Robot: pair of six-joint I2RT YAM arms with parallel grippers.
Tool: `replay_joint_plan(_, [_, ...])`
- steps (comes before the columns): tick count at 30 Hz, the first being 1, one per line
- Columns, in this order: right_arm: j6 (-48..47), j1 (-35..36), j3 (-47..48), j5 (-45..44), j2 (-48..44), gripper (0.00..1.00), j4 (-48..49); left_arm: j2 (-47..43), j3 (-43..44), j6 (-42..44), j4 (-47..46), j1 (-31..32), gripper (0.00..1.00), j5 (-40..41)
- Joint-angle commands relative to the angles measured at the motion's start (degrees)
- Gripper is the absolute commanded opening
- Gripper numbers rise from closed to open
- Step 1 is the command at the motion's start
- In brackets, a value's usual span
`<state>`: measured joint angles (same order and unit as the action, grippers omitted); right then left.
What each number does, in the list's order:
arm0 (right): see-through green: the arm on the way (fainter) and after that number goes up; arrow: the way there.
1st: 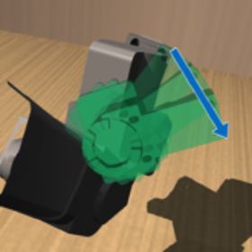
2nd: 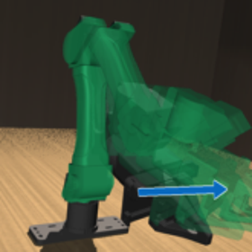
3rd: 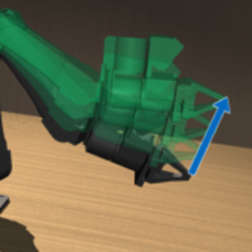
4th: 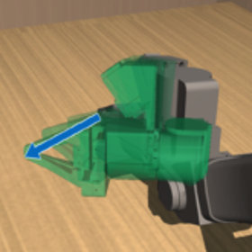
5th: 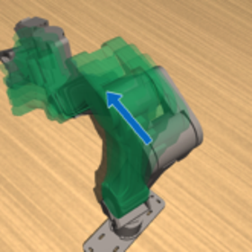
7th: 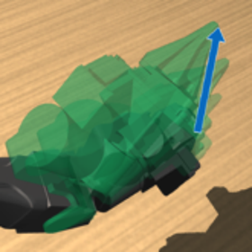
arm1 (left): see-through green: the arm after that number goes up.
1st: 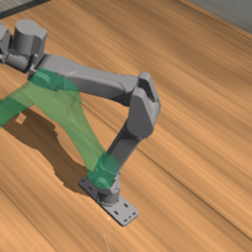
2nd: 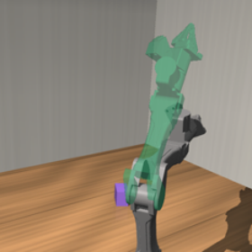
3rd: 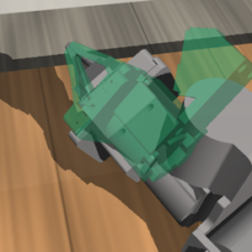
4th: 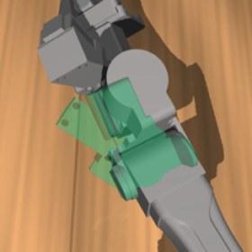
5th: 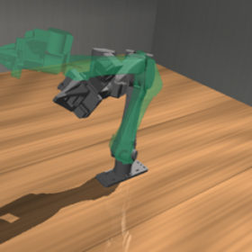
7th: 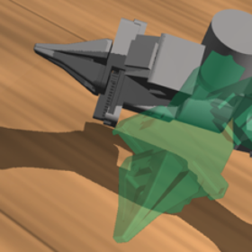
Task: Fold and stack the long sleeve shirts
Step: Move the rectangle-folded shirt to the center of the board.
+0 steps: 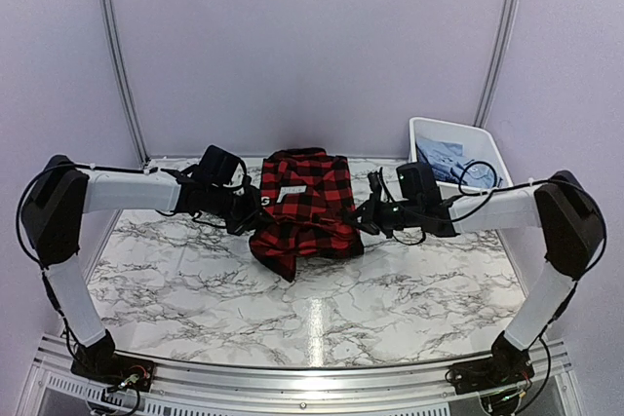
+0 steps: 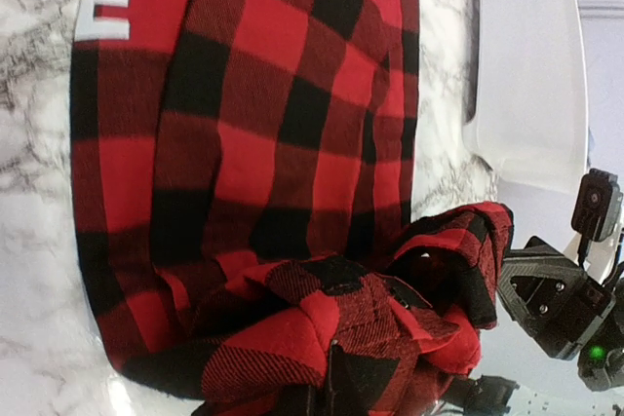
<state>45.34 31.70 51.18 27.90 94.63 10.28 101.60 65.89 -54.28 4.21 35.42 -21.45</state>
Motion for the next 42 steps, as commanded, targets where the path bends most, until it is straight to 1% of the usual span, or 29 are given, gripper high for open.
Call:
replay_joint_plan(1, [0.29, -3.11, 7.11, 1.53, 8.92, 0.00, 5.10, 6.92, 6.46, 2.33, 1.54, -3.60, 0.00, -0.58])
replay_joint_plan(5, [0.00, -4.13, 11.72, 0.55, 15.12, 0.00, 5.44, 12.38, 11.30, 1.79, 0.59, -5.03, 0.00, -0.26])
replay_joint_plan(8, [-0.16, -4.69, 12.40, -1.20, 17.74, 0.00, 5.70, 16.37, 13.49, 1.99, 0.01, -5.73, 0.00, -0.18])
replay_joint_plan(12, [0.13, -5.18, 12.12, -2.66, 19.97, 0.00, 6.55, 19.91, 13.92, 1.48, -3.12, -6.06, 0.00, -1.56])
replay_joint_plan(16, [-0.49, -5.16, 11.88, -3.41, 20.54, 0.00, 6.17, 20.67, 12.67, 0.40, -5.44, -6.06, 0.00, -2.08])
replay_joint_plan(20, [-1.25, -5.09, 10.26, -3.51, 19.69, 0.00, 5.80, 18.03, 8.15, -0.59, -6.32, -5.69, 0.00, -1.93])
replay_joint_plan(26, [-0.37, -3.69, 4.22, -2.06, 17.26, 0.00, 7.38, 13.41, -1.69, -2.44, -9.14, -4.34, 0.00, -2.30])
replay_joint_plan(30, [0.74, -1.45, -1.92, -2.67, 12.08, 0.00, 8.29, 8.20, -8.43, -3.05, -9.83, -1.81, 0.00, -1.30])
replay_joint_plan(34, [0.54, 1.61, -7.15, -5.95, 5.29, 0.00, 5.34, 2.02, -13.92, -4.16, -9.62, 0.53, 0.00, 0.14])
replay_joint_plan(38, [0.32, 2.32, -8.14, -7.86, -0.14, 0.00, 2.38, -2.85, -16.12, -5.56, -9.13, 2.20, 0.00, 0.64])
replay_joint_plan(42, [-1.11, 2.37, -4.42, -8.80, -3.36, 0.00, -1.99, -6.79, -15.02, -6.01, -6.35, 2.47, 0.00, 1.30])
